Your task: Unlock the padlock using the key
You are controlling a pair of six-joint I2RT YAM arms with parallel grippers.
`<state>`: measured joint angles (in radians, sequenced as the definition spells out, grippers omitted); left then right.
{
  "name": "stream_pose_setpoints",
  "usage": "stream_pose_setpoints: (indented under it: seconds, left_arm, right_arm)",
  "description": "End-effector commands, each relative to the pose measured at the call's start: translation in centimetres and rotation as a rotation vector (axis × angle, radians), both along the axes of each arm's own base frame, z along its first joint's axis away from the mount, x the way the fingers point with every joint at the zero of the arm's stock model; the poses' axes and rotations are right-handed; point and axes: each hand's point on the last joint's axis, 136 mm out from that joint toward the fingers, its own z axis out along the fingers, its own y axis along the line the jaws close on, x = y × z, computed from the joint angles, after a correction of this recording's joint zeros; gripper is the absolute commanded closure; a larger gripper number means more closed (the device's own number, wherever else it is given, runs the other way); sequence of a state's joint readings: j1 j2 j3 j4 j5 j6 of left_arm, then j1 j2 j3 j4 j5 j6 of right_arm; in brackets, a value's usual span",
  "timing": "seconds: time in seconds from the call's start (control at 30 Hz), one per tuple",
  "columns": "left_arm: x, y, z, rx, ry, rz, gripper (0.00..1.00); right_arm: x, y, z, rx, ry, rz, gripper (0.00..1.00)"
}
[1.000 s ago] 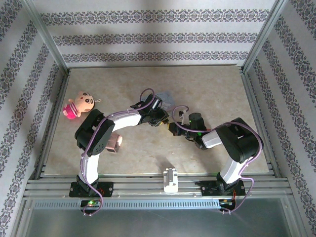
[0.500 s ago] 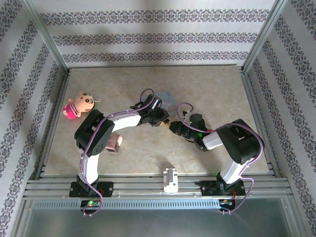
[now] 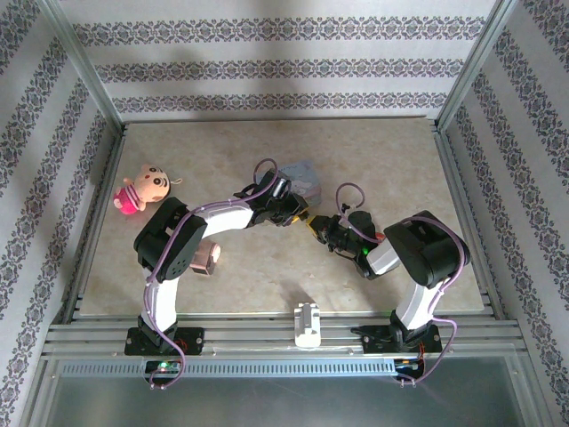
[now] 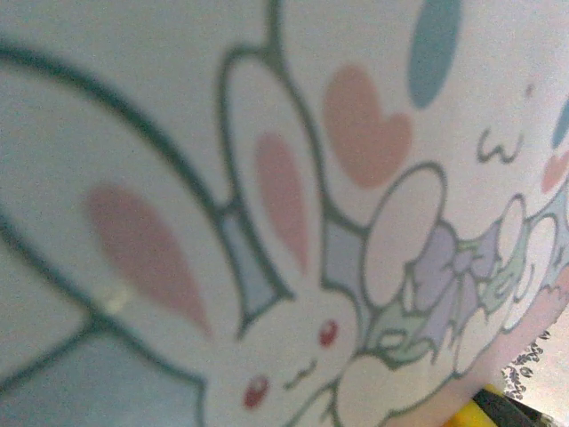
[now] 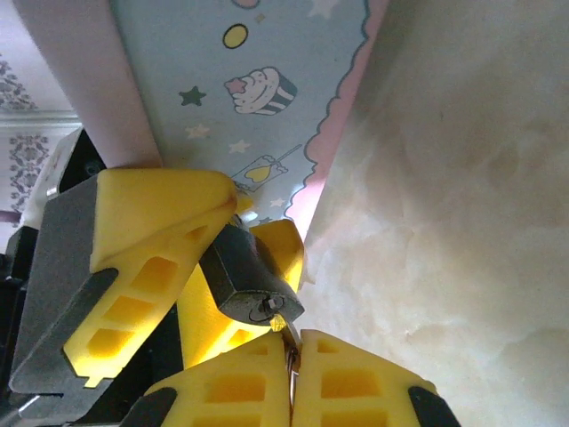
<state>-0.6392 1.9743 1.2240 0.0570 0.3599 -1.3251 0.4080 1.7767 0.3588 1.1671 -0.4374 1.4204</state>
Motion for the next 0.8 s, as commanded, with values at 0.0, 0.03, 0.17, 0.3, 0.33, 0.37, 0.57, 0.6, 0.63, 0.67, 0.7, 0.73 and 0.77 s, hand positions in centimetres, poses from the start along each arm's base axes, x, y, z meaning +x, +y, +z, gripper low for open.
stream_pose_setpoints:
  seconds: [0.0,0.03,0.17,0.3,0.33,0.37,0.57,0.6,0.63,0.67,0.7,0.73,0.77]
  left_arm:
    - [-7.9,-2.5,-2.9,-0.060,0.280,-0.180,0.92]
    - [-8.0,-2.5,-3.2,-0.059,0.286,-0.178,0.92]
    - [-7.9,-2.7,-3.4,-0.070,0.292,-0.173,0.92]
    - [-7.6,-2.7,-3.5,-0.076,0.292,-0.162,0.89]
    - [-7.5,-2.7,-3.5,-0.078,0.290,-0.159,0.88]
    - [-7.4,-2.6,-3.5,-0.079,0.289,-0.156,0.85]
    - [-6.9,-2.3,-3.6,-0.082,0.285,-0.140,0.76]
    - [-6.8,-2.3,-3.7,-0.083,0.283,-0.138,0.76]
    - [-6.8,-2.3,-3.7,-0.083,0.282,-0.136,0.74]
    - [-6.7,-2.3,-3.7,-0.085,0.280,-0.135,0.73]
    - [-6.7,-2.2,-3.8,-0.085,0.282,-0.132,0.69]
    - [-6.7,-2.2,-3.8,-0.087,0.281,-0.132,0.67]
    - [-6.6,-2.2,-3.8,-0.090,0.280,-0.130,0.65]
  right_arm:
    - [3.9,-1.3,6.3,0.178,-0.152,-0.167,1.00]
    - [3.9,-1.5,6.0,0.194,-0.127,-0.185,1.00]
    - [4.0,-1.7,5.4,0.258,-0.044,-0.223,1.00]
    - [4.3,-1.4,5.7,0.300,-0.016,-0.232,1.00]
    - [4.4,-1.4,5.6,0.304,-0.008,-0.238,1.00]
    - [4.5,-1.5,5.5,0.307,-0.004,-0.247,1.00]
    - [4.8,-1.1,4.5,0.316,0.032,-0.262,1.00]
    - [4.8,-0.9,4.4,0.317,0.038,-0.262,1.00]
    - [4.8,-0.9,4.3,0.320,0.042,-0.263,1.00]
    - [4.8,-1.0,4.2,0.318,0.045,-0.272,1.00]
    - [4.8,-1.2,4.0,0.315,0.047,-0.287,1.00]
    - [4.7,-1.5,3.8,0.311,0.050,-0.301,1.00]
    - [4.7,-1.8,3.6,0.307,0.051,-0.315,1.00]
